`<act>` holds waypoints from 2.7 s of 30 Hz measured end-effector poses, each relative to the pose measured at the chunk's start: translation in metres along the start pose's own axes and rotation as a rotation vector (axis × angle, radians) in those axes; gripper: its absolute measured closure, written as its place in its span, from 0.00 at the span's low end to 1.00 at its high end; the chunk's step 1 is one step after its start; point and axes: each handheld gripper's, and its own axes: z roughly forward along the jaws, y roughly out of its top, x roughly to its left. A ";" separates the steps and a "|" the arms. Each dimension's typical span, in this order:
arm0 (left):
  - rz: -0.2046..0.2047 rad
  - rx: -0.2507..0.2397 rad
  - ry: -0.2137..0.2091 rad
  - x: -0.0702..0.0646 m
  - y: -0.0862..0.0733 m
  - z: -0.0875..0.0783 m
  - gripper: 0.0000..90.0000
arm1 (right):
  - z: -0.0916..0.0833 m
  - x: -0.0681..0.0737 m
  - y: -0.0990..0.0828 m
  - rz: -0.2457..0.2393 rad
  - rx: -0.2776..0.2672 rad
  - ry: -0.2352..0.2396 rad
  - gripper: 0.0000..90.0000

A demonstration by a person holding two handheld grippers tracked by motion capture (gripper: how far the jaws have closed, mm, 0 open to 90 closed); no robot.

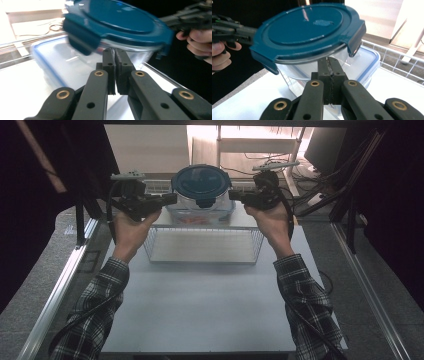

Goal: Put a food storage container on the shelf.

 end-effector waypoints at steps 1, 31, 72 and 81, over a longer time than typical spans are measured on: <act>-0.004 0.002 0.004 0.001 0.000 0.001 0.98 | 0.002 -0.002 0.000 0.002 0.001 -0.005 0.99; -0.033 0.028 0.001 0.008 -0.002 0.005 0.82 | 0.018 0.015 -0.010 -0.019 0.017 -0.047 0.85; 0.072 0.147 -0.027 -0.032 -0.096 -0.007 0.10 | 0.006 0.055 -0.082 -0.128 0.059 0.036 0.12; 0.080 0.171 -0.037 -0.036 -0.116 -0.010 0.05 | 0.003 0.055 -0.101 -0.150 0.079 0.028 0.05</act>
